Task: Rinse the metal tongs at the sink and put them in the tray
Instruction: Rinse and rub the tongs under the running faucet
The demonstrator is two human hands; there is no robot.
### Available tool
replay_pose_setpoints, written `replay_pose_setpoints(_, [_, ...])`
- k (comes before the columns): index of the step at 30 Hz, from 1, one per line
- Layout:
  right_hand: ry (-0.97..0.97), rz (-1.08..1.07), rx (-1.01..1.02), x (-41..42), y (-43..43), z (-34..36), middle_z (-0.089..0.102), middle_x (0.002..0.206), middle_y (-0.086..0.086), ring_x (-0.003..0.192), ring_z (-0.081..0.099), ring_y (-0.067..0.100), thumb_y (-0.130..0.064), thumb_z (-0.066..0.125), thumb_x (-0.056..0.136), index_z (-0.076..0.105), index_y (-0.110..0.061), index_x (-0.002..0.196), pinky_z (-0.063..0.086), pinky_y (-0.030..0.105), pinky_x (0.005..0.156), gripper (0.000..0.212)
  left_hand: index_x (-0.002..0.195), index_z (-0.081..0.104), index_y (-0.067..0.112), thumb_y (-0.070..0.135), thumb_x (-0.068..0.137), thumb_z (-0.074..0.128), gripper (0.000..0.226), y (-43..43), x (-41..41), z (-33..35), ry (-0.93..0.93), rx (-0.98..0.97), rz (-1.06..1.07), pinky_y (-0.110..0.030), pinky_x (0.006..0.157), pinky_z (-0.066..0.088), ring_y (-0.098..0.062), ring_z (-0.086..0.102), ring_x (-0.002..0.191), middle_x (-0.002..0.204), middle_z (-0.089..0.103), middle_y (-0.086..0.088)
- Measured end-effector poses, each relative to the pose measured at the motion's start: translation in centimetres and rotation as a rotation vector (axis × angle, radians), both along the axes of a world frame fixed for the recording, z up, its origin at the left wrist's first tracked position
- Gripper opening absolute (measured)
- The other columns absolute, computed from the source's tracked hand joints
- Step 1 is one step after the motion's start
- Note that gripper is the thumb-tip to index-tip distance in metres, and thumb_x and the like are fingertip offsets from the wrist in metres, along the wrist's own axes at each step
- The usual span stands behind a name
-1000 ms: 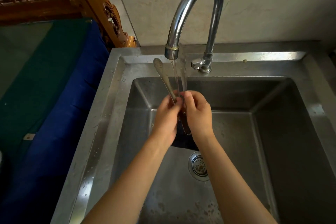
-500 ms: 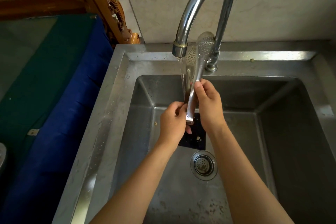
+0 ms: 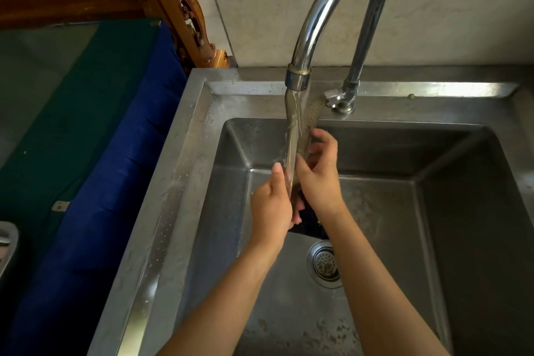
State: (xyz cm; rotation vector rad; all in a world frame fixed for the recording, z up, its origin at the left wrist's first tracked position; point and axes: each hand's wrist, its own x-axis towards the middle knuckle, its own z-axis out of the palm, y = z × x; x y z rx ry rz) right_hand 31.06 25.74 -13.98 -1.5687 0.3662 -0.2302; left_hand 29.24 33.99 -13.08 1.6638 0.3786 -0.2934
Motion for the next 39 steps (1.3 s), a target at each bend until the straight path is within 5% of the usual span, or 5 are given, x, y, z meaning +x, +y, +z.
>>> replay_pose_setpoints(6, [0.017, 0.085, -0.048, 0.3, 0.3, -0.2, 0.058, 0.113, -0.004, 0.081, 0.061, 0.001, -0.002, 0.056, 0.087, 0.017, -0.017, 0.146, 0.051, 0.01, 0.07, 0.072, 0.064, 0.063, 0.025, 0.054, 0.093, 0.032, 0.052, 0.4, 0.1, 0.3, -0.147, 0.18, -0.055, -0.028, 0.034, 0.046, -0.016, 0.055, 0.034, 0.043, 0.058, -0.004])
replay_pose_setpoints(16, [0.068, -0.08, -0.099, 1.0, 0.4, -0.9, 0.055, 0.068, -0.007, 0.056, 0.054, 0.004, -0.01, 0.044, 0.095, 0.056, -0.003, 0.096, 0.041, 0.008, 0.046, 0.014, 0.093, 0.052, 0.005, 0.043, 0.095, 0.036, 0.041, 0.5, -0.6, 0.2, -0.547, 0.899, -0.287, -0.032, 0.048, 0.038, -0.031, 0.062, 0.061, 0.068, 0.066, -0.013])
replay_pose_setpoints(25, [-0.043, 0.104, -0.468, 1.9, -0.8, 1.4, 0.063, 0.072, 0.01, 0.062, 0.058, 0.026, -0.019, 0.044, 0.096, 0.052, -0.003, 0.092, 0.046, 0.035, 0.055, 0.019, 0.096, 0.053, 0.02, 0.031, 0.091, 0.055, 0.013, -1.0, 5.4, 2.9, -0.337, 0.196, -0.097, -0.005, 0.062, 0.043, 0.009, 0.057, 0.069, 0.082, 0.058, 0.013])
replay_pose_setpoints(30, [-0.053, 0.194, -0.471, 0.5, 0.1, 1.2, 0.062, 0.105, 0.019, 0.087, 0.06, 0.034, -0.01, 0.039, 0.097, 0.041, -0.003, 0.125, 0.05, 0.046, 0.072, 0.029, 0.085, 0.051, 0.017, 0.03, 0.098, 0.04, 0.021, -2.3, 7.6, 3.1, -0.259, -0.037, 0.141, -0.022, 0.059, 0.039, -0.007, 0.046, 0.059, 0.068, 0.048, 0.005])
replay_pose_setpoints(39, [0.167, 0.202, -0.393, -3.9, 0.1, -3.1, 0.051, 0.056, -0.004, 0.044, 0.049, 0.003, -0.017, 0.035, 0.097, 0.044, -0.022, 0.078, 0.033, 0.014, 0.04, 0.022, 0.071, 0.042, 0.013, 0.037, 0.1, 0.032, 0.039, -1.8, 9.8, 4.4, -0.103, -0.363, 0.312, -0.015, 0.031, 0.02, -0.003, 0.023, 0.028, 0.034, 0.029, 0.012])
